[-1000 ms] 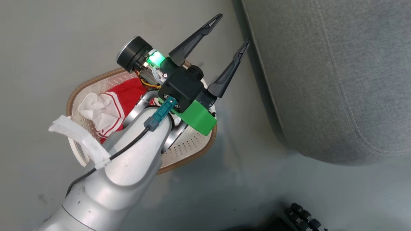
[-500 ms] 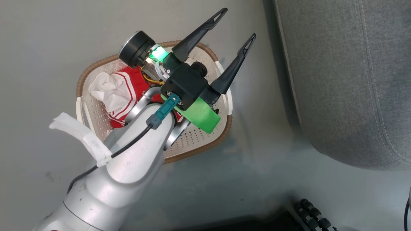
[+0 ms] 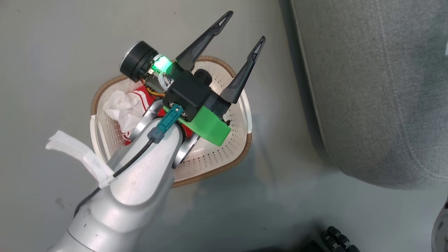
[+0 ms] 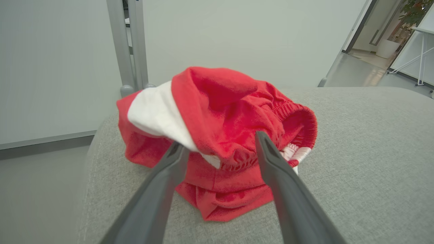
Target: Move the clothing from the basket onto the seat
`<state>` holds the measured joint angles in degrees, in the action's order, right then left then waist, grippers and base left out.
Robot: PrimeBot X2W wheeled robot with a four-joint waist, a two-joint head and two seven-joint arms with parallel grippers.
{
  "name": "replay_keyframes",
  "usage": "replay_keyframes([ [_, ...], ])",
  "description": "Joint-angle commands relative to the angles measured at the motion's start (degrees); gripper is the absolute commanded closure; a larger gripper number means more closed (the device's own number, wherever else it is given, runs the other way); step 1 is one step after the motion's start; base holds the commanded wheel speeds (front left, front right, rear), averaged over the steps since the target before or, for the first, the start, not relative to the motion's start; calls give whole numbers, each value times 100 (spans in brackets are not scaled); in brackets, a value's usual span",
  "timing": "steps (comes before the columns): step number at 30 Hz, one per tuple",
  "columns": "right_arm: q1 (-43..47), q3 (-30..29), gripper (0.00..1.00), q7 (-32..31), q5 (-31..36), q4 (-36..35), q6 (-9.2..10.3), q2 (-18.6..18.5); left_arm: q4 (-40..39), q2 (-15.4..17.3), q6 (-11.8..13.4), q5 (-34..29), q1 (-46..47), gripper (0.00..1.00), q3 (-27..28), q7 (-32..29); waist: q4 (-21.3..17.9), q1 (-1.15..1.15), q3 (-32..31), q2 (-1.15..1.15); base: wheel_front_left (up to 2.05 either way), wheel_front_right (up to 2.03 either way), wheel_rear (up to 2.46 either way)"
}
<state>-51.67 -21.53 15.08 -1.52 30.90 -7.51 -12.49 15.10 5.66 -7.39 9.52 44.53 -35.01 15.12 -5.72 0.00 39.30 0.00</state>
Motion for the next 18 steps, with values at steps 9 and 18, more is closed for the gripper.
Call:
replay_keyframes([
  [9, 1124, 370, 0, 14, -117, -563, 4, 229, -53, -17, 74, 51, -683, 0, 441, 5, 44, 0, -980, 0, 0, 0, 0],
  [18, 1986, 1263, 0, 14, -277, -1304, 4, 515, -117, 42, 104, 59, -1389, 0, 960, 5, 288, 0, -1565, 0, 0, 0, 0],
])
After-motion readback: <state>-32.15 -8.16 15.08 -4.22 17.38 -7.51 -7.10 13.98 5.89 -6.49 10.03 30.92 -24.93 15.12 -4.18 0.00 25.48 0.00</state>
